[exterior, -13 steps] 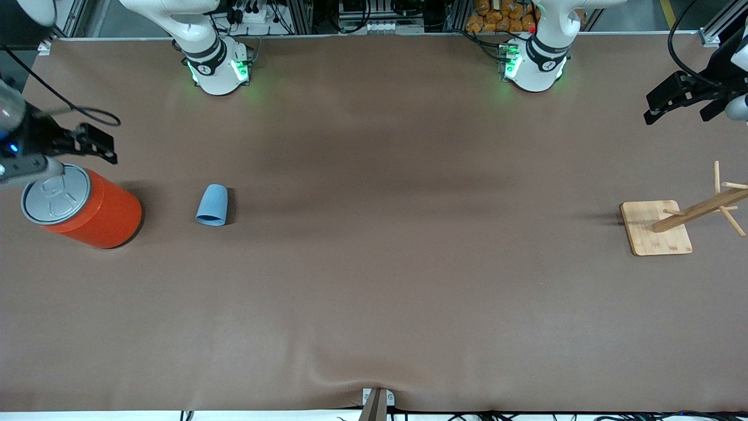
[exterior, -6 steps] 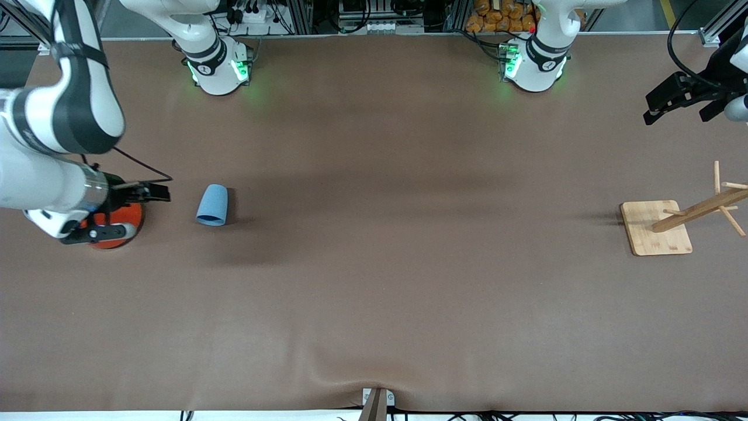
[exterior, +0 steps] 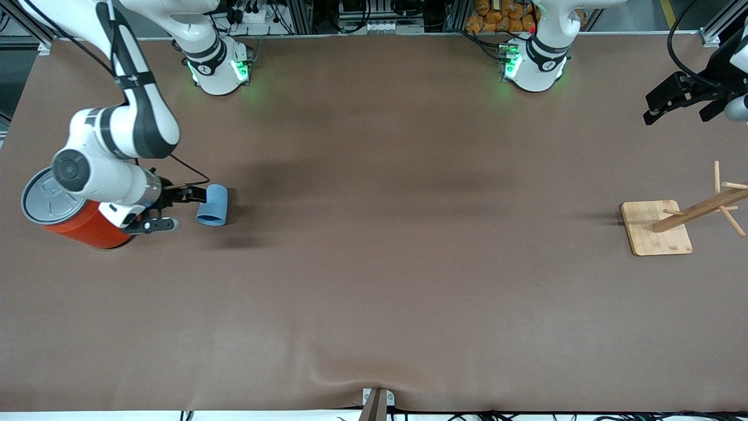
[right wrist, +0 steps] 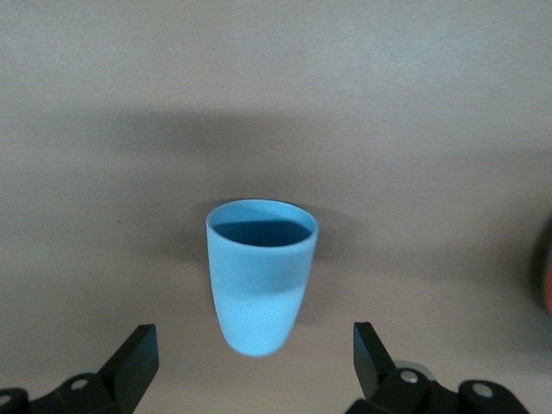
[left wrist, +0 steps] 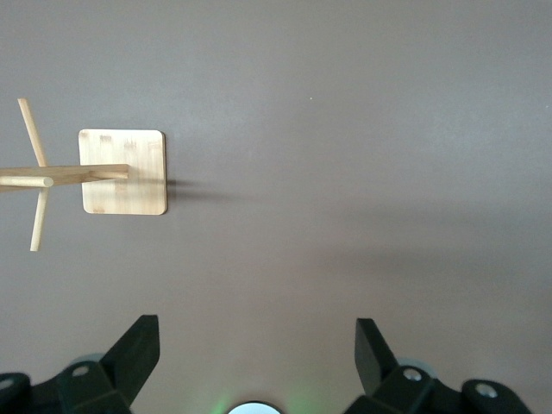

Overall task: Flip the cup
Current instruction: 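Reach the right gripper to the lying blue cup and grasp it, then lift the blue cup with the right gripper toward the table middle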

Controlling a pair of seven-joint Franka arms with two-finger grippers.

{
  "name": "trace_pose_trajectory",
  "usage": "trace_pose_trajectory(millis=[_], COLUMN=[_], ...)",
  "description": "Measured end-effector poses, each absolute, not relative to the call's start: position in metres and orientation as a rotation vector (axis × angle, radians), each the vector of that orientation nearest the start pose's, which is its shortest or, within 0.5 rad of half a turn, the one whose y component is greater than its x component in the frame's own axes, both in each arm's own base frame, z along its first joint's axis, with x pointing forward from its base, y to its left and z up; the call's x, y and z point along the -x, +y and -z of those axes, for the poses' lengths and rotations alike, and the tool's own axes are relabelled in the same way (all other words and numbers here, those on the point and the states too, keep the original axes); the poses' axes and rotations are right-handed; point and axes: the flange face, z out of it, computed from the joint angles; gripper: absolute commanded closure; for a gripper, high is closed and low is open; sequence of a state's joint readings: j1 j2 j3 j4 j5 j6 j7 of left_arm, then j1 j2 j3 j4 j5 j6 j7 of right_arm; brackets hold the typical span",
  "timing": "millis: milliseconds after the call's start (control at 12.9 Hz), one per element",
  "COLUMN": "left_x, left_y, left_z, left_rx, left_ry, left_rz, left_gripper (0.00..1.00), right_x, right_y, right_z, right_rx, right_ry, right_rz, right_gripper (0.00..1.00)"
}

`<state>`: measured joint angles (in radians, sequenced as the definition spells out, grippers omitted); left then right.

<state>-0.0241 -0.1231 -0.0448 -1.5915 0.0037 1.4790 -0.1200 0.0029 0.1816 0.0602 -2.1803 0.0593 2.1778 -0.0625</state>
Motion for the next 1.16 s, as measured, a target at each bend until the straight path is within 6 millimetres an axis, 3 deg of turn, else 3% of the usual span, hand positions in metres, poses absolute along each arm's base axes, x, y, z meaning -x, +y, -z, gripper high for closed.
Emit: trace_pose_trajectory(millis=[233, 543, 853, 1008, 1085, 1163], left_x=[-0.505, -0.505, -0.505, -0.505, -0.505, -0.505], left_y=[-0.036, -0.036, -0.036, -0.036, -0.036, -0.036], left_z=[-0.672, -0.671, -0.671, -0.671, -0.671, -0.671], left_rx=[3.132, 3.132, 3.132, 3.132, 3.132, 3.132], left_ry=[-0.081, -0.081, -0.081, -0.081, -0.081, -0.081], left_rz=[0.017, 0.015, 0.015, 0.015, 0.015, 0.015], left_gripper=[0.0, 0.0, 0.0, 0.0, 0.0, 0.0], right_x=[-0.517, -0.497, -0.5, -0.499, -0.498, -0.499], right_y=[0.047, 0.045, 0.044, 0.044, 0.044, 0.044], right_z=[-0.271, -0.241, -0.215, -0.19, -0.18, -0.178], right_rx=[3.076, 3.083, 3.089, 3.089, 3.088, 3.086], right_ry=[-0.157, -0.149, -0.141, -0.14, -0.155, -0.169], right_rz=[-0.251, -0.218, -0.147, -0.123, -0.13, -0.139], right_gripper=[0.0, 0.0, 0.02, 0.83, 0.99, 1.0])
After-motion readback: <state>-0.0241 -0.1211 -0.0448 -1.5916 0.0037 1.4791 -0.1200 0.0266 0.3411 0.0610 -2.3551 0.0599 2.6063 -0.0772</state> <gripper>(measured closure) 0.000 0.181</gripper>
